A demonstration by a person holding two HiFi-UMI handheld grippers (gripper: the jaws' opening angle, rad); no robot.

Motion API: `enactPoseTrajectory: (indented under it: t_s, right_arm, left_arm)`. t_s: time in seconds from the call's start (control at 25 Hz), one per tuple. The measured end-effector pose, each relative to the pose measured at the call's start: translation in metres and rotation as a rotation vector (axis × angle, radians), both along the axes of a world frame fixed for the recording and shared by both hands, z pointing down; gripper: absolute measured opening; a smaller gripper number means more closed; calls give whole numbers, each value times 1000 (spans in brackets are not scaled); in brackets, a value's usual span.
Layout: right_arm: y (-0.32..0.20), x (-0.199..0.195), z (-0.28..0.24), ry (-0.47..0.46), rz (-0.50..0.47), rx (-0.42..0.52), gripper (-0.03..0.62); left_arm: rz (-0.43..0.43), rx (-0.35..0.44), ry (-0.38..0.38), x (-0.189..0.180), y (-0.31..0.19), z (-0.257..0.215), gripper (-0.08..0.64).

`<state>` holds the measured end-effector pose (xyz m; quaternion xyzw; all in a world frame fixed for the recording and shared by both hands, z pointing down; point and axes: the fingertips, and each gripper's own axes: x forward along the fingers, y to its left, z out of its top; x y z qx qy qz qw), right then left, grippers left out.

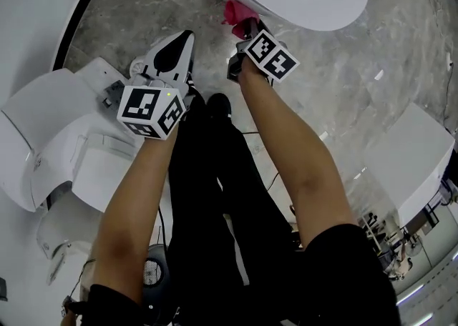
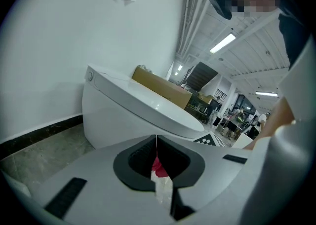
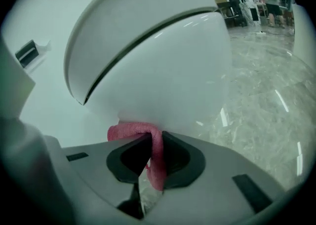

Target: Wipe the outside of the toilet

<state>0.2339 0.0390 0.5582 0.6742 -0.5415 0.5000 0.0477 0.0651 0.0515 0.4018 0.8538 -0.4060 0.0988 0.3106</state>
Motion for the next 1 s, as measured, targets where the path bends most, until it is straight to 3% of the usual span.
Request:
enactPoseTrajectory:
  t_s: [0.12,0.36,0.52,0.64,0.8,1.0]
  right_arm:
    - [15,32,-3,50,-9,-8,77]
    - [49,117,-16,140,129,-39,76]
    - [64,121,-41,183,47,-59,76]
    - [64,80,-66,167,-122,-48,75]
    - [26,-16,-118,84,-343,67,75]
    - [-47,-137,-144,-20,-449,166,75]
  left_arm:
    - [10,-12,14,18,12,0,18]
    - [30,-34,29,35,28,-3,18]
    - [-10,-47,29,17,18,-11,18]
    - [-53,-40,34,-2,1,-28,18]
    - [-112,-10,43,-41,-34,-53,18]
    - [-223,16,21,-121,-79,-63,18]
